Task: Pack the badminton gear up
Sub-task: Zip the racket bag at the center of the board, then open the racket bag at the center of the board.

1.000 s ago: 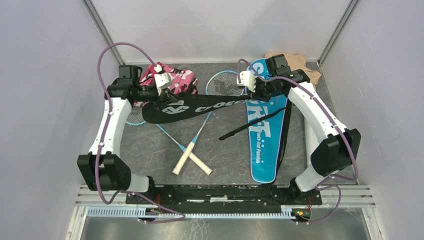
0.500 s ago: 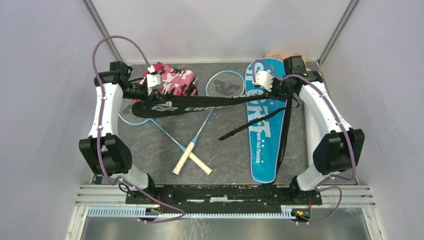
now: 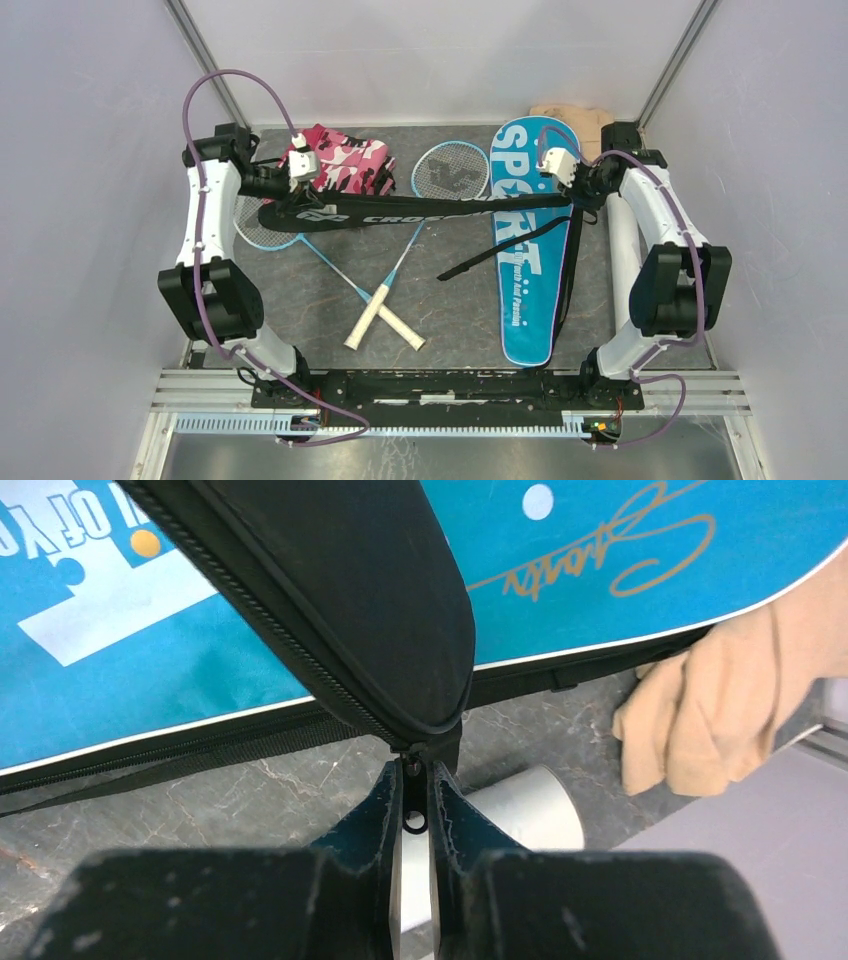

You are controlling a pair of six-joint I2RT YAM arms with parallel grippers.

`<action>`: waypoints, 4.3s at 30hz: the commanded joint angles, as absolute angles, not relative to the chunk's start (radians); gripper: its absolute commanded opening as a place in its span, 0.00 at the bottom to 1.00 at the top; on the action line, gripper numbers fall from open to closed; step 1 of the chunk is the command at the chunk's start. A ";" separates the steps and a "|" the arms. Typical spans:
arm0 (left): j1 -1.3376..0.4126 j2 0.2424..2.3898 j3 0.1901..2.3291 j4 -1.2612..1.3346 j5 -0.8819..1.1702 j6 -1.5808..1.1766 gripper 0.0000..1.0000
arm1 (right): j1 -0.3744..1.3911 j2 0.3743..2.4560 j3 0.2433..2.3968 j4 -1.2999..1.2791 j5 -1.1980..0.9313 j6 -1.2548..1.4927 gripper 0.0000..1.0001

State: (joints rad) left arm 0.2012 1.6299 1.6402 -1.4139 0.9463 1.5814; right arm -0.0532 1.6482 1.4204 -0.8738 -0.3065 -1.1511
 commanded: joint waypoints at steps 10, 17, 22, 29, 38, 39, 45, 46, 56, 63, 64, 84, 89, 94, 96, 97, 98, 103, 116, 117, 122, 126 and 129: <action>0.239 1.630 1.724 -1.338 0.979 1.504 0.02 | -0.106 1.764 1.441 -0.780 -0.286 -1.113 0.10; 0.239 1.491 1.642 -0.920 0.958 0.975 0.02 | -0.106 1.685 1.509 -0.775 -0.396 -0.990 0.41; 0.241 1.418 1.588 -0.719 0.876 0.796 0.02 | -0.106 1.672 1.563 -0.803 -0.458 -0.923 0.61; 0.240 1.347 1.486 -0.561 0.808 0.820 0.02 | -0.106 1.647 1.525 -0.827 -0.513 -0.917 0.67; 0.222 1.310 1.295 -0.436 0.778 1.012 0.02 | -0.103 1.621 1.456 -0.841 -0.610 -0.896 0.68; 0.210 1.307 1.287 -0.451 0.771 1.028 0.03 | -0.102 1.612 1.449 -0.840 -0.621 -0.889 0.69; 0.021 1.242 1.143 -0.493 0.557 1.129 0.10 | -0.081 1.581 1.418 -0.842 -0.644 -0.874 0.70; -0.003 1.242 1.129 -0.493 0.521 1.130 0.12 | -0.078 1.580 1.413 -0.840 -0.646 -0.871 0.70; -0.090 1.237 1.088 -0.655 0.297 1.285 0.62 | -0.039 1.499 1.233 -0.655 -0.575 -0.590 0.72; -0.092 1.214 1.081 -0.824 0.295 1.381 0.88 | -0.037 1.443 1.102 -0.472 -0.319 -0.385 0.76; -0.092 1.213 1.089 -0.862 0.305 1.397 0.93 | -0.037 1.446 1.096 -0.460 -0.291 -0.374 0.76; -0.094 1.201 1.221 -0.912 0.733 1.029 1.00 | -0.095 1.750 1.200 -0.363 -0.290 -0.186 0.70; -0.102 1.185 1.155 -0.815 0.829 0.972 1.00 | -0.094 1.824 1.224 -0.370 -0.288 -0.184 0.66; -0.106 1.187 1.126 -0.751 0.852 0.924 1.00 | -0.112 1.859 1.212 -0.361 -0.250 -0.195 0.65; -0.106 1.188 1.114 -0.729 0.864 0.910 1.00 | -0.119 1.868 1.200 -0.360 -0.254 -0.196 0.66; -0.108 1.190 1.109 -0.721 0.871 0.906 1.00 | -0.120 1.873 1.197 -0.362 -0.255 -0.197 0.66; -0.109 1.192 1.104 -0.711 0.875 0.901 1.00 | -0.121 1.877 1.192 -0.364 -0.255 -0.200 0.67; -0.117 1.207 1.089 -0.655 0.878 0.862 1.00 | -0.120 1.892 1.166 -0.350 -0.257 -0.198 0.66; -0.135 1.213 1.086 -0.483 0.799 0.650 1.00 | -0.122 1.799 1.223 -0.361 -0.311 -0.183 0.00; -0.136 1.215 1.085 -0.460 0.784 0.616 1.00 | -0.122 1.777 1.229 -0.364 -0.316 -0.178 0.00; -0.169 1.230 1.083 -0.343 0.702 0.438 1.00 | -0.116 1.680 1.271 -0.391 -0.352 -0.140 0.00; -0.221 1.259 1.100 -0.294 0.639 0.356 1.00 | -0.091 1.609 1.324 -0.423 -0.309 -0.136 0.00; -0.260 1.291 1.136 -0.274 0.610 0.280 1.00 | -0.059 1.560 1.357 -0.447 -0.242 -0.152 0.00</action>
State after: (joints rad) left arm -0.2173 1.2560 1.0866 -0.3637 0.6758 0.4511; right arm -0.0948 1.6585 1.2739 -0.4423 -0.3084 -0.1497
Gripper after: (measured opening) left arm 0.996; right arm 0.015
